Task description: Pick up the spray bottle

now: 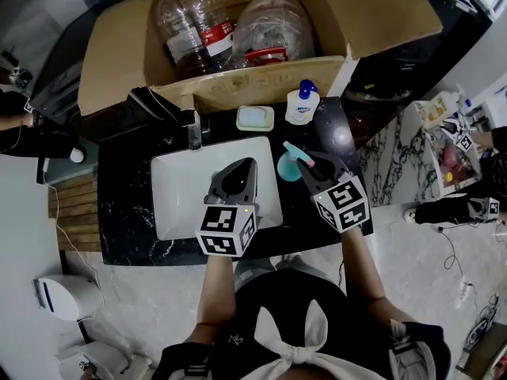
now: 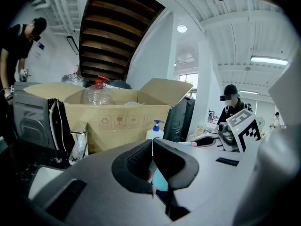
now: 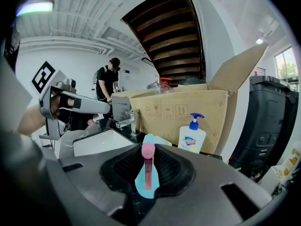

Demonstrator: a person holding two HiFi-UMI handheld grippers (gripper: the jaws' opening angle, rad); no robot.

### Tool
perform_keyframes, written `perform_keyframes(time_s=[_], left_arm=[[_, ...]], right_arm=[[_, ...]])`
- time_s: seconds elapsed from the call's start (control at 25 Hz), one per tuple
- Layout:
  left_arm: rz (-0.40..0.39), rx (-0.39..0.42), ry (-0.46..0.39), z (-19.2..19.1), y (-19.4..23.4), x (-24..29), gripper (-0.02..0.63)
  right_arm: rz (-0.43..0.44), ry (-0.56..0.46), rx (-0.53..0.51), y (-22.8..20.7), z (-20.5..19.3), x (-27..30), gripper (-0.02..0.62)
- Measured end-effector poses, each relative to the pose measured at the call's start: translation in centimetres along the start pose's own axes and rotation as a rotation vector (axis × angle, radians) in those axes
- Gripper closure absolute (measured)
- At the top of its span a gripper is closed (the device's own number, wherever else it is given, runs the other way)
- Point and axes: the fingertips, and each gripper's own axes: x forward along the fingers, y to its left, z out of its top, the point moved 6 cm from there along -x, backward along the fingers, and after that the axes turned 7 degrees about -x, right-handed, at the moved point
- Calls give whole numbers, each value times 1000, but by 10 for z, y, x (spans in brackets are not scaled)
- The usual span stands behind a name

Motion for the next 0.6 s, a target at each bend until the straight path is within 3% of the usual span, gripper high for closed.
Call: perform_keyframes(time_s=[0.6], left_arm=[[-9,8,-9,4,-1,-3,578]], right_arm=[[1,7,-18,5,6,-6,525]])
